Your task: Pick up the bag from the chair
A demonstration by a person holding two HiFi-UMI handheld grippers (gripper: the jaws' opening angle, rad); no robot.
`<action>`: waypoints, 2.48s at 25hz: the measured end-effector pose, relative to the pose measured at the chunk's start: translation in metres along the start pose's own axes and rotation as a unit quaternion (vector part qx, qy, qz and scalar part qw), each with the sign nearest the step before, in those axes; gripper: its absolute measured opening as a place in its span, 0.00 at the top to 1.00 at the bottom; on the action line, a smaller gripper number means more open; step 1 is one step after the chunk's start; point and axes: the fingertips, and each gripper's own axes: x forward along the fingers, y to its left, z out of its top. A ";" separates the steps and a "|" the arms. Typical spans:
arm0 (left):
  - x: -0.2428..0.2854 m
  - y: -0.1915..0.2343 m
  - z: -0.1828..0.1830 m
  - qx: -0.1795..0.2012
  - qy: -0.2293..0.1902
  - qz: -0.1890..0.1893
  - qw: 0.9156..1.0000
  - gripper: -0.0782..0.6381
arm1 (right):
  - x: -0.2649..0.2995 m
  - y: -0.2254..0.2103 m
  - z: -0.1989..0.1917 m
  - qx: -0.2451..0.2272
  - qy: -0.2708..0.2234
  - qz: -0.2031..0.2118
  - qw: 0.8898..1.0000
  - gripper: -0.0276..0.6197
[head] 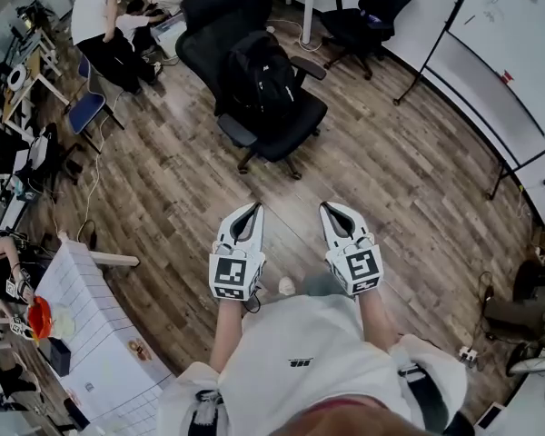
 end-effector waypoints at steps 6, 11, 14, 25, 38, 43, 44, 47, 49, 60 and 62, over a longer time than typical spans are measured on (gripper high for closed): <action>0.027 0.015 0.005 0.009 -0.006 -0.009 1.000 0.87 | 0.023 -0.018 0.001 -0.006 -0.003 -0.008 1.000 0.97; 0.058 0.029 0.010 0.008 -0.011 -0.005 1.000 0.87 | 0.049 -0.043 0.001 -0.008 -0.006 -0.008 1.000 0.97; 0.082 0.039 0.012 0.013 -0.009 -0.003 1.000 0.87 | 0.070 -0.061 0.000 -0.006 -0.004 -0.003 1.000 0.97; 0.182 0.063 0.023 0.001 -0.004 -0.004 1.000 0.87 | 0.142 -0.132 0.008 0.005 -0.012 0.018 1.000 0.97; 0.268 0.079 0.033 -0.001 0.014 0.033 0.999 0.87 | 0.201 -0.204 0.016 0.004 -0.009 0.058 0.998 0.97; 0.286 0.083 0.033 -0.002 0.017 0.044 0.999 0.87 | 0.220 -0.219 0.015 0.004 -0.008 0.074 0.997 0.97; 0.289 0.086 0.033 -0.003 0.018 0.047 0.999 0.87 | 0.223 -0.221 0.015 0.005 -0.008 0.075 0.997 0.97; 0.296 0.094 0.033 -0.003 0.018 0.054 0.998 0.87 | 0.235 -0.225 0.015 0.005 -0.008 0.080 0.997 0.97; 0.301 0.100 0.033 -0.003 0.018 0.057 0.998 0.87 | 0.244 -0.228 0.016 0.004 -0.009 0.084 0.996 0.97; 0.346 0.138 0.031 -0.002 0.017 0.057 0.998 0.87 | 0.299 -0.246 0.015 -0.003 -0.006 0.093 0.996 0.97; 0.358 0.150 0.029 -0.003 0.018 0.054 0.998 0.87 | 0.315 -0.250 0.015 -0.004 -0.006 0.092 0.996 0.97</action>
